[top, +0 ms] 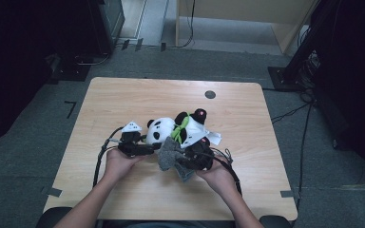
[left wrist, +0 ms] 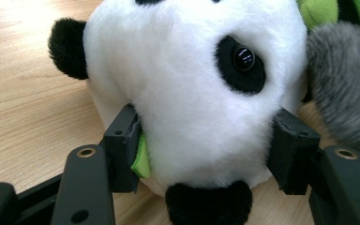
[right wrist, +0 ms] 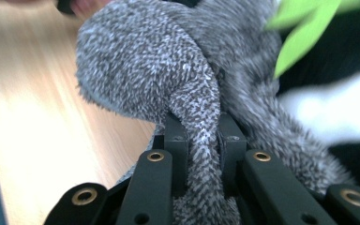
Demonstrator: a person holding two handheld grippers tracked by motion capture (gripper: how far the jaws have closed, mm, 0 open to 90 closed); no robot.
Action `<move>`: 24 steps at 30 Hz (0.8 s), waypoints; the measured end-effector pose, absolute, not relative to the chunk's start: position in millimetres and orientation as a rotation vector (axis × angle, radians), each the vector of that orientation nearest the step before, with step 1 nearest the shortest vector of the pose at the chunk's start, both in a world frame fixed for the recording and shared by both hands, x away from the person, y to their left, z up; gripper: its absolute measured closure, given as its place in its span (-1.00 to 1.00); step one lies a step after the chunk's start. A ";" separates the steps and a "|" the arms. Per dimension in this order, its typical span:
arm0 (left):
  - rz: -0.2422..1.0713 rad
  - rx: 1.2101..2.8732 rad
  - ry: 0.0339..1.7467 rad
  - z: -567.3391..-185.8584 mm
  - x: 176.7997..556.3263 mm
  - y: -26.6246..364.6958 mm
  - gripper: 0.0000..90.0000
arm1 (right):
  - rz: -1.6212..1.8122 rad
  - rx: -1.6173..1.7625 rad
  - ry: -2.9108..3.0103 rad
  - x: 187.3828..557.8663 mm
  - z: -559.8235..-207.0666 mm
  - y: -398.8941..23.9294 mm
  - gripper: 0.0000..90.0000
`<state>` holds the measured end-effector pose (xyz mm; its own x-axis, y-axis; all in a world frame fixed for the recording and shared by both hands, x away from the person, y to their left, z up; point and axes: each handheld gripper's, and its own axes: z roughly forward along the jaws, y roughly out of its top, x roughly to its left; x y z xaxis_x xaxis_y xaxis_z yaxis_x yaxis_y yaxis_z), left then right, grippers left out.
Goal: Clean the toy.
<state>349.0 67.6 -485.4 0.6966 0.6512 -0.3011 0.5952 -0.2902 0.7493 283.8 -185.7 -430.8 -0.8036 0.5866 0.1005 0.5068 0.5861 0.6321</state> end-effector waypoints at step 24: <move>0.085 1.998 0.957 -485.6 347.8 65.9 -0.13 | 0.982 0.822 2.505 300.6 -452.4 -154.9 0.78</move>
